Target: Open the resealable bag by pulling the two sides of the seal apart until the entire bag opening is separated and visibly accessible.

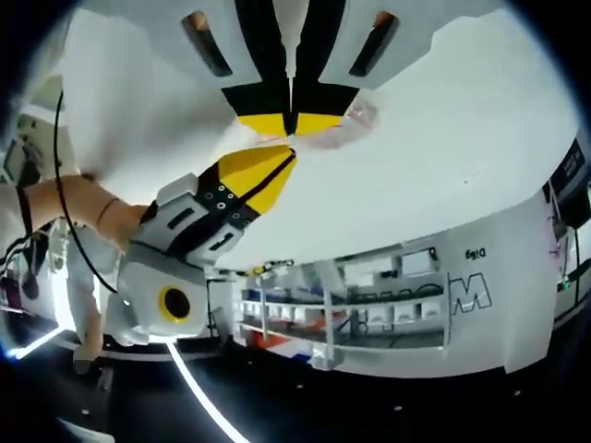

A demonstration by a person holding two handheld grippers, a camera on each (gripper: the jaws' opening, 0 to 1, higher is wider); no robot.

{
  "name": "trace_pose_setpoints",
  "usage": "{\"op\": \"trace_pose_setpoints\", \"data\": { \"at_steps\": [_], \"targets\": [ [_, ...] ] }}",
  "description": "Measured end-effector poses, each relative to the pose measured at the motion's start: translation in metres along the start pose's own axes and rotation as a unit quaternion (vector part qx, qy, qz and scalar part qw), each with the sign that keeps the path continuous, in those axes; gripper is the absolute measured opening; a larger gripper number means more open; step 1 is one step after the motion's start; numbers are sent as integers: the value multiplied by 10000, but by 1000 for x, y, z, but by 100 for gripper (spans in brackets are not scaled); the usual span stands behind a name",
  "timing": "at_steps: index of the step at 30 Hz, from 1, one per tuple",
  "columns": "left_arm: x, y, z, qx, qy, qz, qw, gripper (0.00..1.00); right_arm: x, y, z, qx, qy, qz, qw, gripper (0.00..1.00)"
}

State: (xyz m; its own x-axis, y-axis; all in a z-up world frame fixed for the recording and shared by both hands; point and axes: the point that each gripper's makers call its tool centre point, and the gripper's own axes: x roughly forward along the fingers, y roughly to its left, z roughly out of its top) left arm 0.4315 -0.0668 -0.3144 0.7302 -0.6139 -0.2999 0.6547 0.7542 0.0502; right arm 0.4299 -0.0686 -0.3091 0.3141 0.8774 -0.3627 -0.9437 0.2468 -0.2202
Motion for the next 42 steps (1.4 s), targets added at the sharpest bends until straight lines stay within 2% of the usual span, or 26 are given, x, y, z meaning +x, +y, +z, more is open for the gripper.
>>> {"op": "trace_pose_setpoints", "data": {
  "at_steps": [9,10,11,12,13,14,16,42],
  "targets": [
    [0,-2,-2,-37,72,-56,10000,0,0,-4,-1,-140,78,-101,9998,0],
    [0,-5,-6,-20,183,-132,9997,0,-2,-16,0,-266,70,-411,9988,0],
    [2,-7,-9,-67,214,-180,9996,0,-4,-19,-2,-370,165,-457,9981,0],
    [2,-7,-10,-39,220,-143,9996,0,-5,-10,3,-56,-35,-138,9999,0],
    [2,-2,-8,150,183,3,9997,0,-7,-2,7,331,-169,134,9992,0],
    [2,-2,-8,154,210,15,9997,0,-7,-4,10,280,-242,94,9993,0],
    [1,-2,-6,26,158,-61,9999,0,-8,-10,6,-69,-46,-104,9999,0],
    [-1,-10,-7,128,148,-175,9997,1,-9,-18,4,-168,14,-273,9995,0]
  ]
}}
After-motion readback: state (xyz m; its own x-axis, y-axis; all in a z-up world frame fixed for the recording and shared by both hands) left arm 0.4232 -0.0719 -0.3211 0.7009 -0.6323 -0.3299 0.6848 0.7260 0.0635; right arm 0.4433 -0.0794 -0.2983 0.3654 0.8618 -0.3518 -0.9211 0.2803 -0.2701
